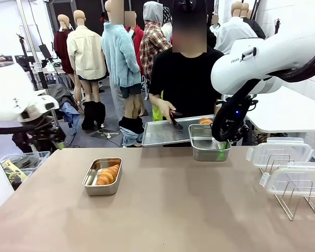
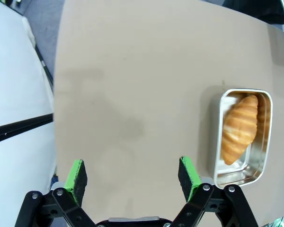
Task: Place the bread in airtight containers.
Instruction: Once an object is inside an Airtight Container , place the container in the center of the table.
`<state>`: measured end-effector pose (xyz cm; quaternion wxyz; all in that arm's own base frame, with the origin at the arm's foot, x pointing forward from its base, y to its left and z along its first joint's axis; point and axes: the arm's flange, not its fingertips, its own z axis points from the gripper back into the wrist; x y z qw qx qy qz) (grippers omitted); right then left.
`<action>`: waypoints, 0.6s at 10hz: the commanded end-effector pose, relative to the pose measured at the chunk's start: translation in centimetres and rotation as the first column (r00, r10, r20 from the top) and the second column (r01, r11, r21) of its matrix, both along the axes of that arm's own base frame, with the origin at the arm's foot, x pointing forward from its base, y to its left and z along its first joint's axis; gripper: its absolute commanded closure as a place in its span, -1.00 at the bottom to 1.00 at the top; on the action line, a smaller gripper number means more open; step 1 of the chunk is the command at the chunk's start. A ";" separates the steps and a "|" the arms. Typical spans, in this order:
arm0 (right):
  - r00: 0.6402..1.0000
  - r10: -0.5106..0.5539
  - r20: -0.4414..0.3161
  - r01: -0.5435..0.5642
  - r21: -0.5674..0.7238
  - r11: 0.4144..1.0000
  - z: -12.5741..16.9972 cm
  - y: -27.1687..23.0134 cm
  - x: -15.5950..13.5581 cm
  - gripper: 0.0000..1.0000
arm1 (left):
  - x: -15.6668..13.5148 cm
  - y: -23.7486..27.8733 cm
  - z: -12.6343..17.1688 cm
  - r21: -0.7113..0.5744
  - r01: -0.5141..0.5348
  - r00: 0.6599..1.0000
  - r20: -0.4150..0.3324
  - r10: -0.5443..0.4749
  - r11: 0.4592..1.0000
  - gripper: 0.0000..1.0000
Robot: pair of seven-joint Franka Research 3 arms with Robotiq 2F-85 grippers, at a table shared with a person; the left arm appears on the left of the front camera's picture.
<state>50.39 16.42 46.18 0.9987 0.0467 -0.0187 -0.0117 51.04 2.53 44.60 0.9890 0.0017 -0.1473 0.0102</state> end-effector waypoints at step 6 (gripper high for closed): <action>1.000 0.009 0.023 -0.010 0.005 1.000 -0.1 -0.1 -0.1 1.00 | -0.6 3.3 -0.2 -0.040 -0.046 0.999 0.001 0.046 0.998 -1.00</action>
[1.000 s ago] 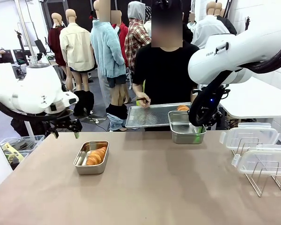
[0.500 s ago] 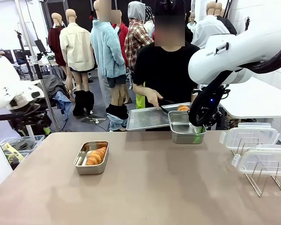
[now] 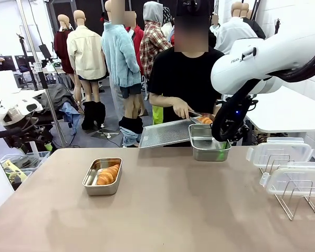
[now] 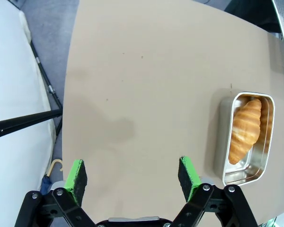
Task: Place the bread in airtight containers.
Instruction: Once an object is inside an Airtight Container , place the container in the center of the table.
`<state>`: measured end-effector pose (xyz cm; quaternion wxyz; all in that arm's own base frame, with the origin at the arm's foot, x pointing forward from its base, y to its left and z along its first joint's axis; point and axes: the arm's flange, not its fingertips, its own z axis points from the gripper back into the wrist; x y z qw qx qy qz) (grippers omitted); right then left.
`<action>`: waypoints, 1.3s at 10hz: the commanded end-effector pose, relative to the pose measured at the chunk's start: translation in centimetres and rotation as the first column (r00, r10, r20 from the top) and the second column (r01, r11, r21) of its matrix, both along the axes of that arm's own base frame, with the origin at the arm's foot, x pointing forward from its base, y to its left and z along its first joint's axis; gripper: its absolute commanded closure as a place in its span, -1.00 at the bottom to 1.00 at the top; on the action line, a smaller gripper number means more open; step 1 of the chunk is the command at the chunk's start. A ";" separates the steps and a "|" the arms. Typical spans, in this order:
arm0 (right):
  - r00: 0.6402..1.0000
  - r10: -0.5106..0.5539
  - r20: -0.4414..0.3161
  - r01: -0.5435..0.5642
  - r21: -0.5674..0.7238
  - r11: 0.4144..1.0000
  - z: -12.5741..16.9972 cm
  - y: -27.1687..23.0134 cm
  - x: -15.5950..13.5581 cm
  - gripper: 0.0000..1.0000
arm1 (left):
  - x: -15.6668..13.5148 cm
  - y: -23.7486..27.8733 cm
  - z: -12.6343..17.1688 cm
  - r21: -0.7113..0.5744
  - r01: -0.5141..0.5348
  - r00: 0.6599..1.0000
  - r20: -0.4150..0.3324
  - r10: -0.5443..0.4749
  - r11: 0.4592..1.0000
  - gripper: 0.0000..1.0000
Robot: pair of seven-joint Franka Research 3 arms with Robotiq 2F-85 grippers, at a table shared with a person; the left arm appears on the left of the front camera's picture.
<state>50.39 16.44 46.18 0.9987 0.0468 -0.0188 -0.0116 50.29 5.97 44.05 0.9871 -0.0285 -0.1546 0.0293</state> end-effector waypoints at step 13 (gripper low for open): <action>1.000 0.009 0.023 -0.009 0.005 1.000 -0.1 -0.1 -0.1 1.00 | 0.1 -0.2 0.3 0.025 -0.016 1.000 -0.015 0.017 1.000 -1.00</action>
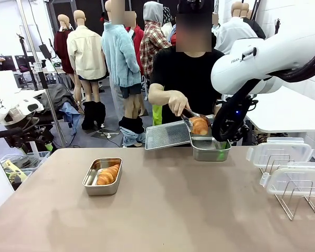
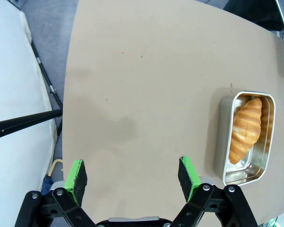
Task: Place the bread in airtight containers.
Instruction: Once an object is inside an Airtight Container , place the container in the center of the table.
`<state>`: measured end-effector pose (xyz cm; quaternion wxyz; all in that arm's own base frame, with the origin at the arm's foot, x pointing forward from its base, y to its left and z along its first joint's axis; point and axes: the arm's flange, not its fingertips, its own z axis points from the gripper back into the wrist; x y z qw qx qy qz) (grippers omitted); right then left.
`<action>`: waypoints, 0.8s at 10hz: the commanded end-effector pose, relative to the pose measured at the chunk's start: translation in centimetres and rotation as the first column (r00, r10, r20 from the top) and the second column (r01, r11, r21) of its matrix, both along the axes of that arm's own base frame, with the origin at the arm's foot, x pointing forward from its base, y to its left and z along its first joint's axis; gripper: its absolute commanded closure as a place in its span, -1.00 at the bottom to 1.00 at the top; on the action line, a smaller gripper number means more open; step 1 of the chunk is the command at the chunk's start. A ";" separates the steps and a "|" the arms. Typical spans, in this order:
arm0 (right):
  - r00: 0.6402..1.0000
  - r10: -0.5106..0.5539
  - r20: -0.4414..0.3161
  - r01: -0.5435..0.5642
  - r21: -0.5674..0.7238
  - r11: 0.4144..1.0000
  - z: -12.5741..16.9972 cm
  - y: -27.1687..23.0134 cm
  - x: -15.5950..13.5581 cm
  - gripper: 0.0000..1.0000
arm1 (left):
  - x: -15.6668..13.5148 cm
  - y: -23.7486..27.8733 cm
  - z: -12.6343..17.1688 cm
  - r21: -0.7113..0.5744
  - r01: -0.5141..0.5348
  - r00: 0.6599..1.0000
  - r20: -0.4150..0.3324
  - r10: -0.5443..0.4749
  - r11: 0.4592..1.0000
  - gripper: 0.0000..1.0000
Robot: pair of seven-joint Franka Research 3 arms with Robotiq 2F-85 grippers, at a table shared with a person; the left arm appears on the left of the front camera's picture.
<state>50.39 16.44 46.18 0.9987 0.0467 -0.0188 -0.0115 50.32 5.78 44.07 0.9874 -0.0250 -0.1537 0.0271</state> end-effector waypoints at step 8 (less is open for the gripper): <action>1.000 0.009 0.023 -0.009 0.005 1.000 -0.1 -0.1 -0.1 1.00 | 0.1 0.0 0.3 0.018 -0.020 1.000 -0.013 0.020 1.000 -1.00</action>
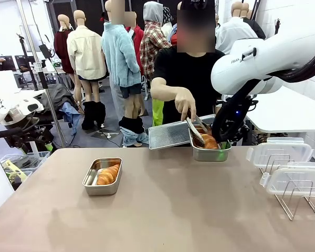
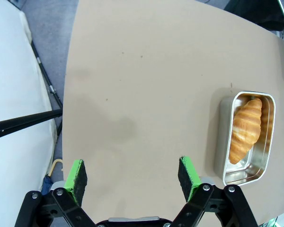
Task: Place the bread in airtight containers.
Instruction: Once an object is inside an Airtight Container , place the container in the center of the table.
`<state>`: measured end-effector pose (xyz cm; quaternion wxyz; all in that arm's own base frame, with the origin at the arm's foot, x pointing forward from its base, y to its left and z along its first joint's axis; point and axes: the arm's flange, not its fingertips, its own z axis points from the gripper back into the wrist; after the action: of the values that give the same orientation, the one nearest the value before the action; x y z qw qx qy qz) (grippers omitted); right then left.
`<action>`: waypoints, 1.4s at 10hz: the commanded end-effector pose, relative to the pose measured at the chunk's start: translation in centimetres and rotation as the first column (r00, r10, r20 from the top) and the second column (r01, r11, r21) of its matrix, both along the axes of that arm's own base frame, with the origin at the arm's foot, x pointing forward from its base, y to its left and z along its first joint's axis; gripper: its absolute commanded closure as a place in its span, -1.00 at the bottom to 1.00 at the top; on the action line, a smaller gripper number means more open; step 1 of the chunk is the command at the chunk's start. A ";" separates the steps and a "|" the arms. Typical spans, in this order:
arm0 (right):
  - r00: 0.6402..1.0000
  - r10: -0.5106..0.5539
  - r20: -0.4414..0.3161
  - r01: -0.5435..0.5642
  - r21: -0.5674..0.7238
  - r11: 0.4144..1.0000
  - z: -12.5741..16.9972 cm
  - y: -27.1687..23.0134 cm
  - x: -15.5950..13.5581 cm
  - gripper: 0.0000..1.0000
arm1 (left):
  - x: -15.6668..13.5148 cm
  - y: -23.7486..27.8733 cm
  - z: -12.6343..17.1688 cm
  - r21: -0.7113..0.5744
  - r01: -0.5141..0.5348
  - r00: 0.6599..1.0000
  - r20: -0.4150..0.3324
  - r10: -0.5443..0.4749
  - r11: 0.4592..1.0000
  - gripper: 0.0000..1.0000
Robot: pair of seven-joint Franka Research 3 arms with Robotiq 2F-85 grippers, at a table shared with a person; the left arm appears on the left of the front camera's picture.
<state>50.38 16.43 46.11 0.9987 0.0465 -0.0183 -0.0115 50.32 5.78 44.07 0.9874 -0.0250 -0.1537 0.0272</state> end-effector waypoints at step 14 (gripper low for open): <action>1.000 0.009 0.024 -0.009 0.006 1.000 0.0 -0.1 -0.1 1.00 | 0.1 0.0 0.3 0.018 -0.020 1.000 -0.013 0.020 1.000 -1.00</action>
<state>50.38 16.43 46.11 0.9987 0.0465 -0.0183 -0.0115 50.32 5.78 44.07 0.9874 -0.0250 -0.1536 0.0274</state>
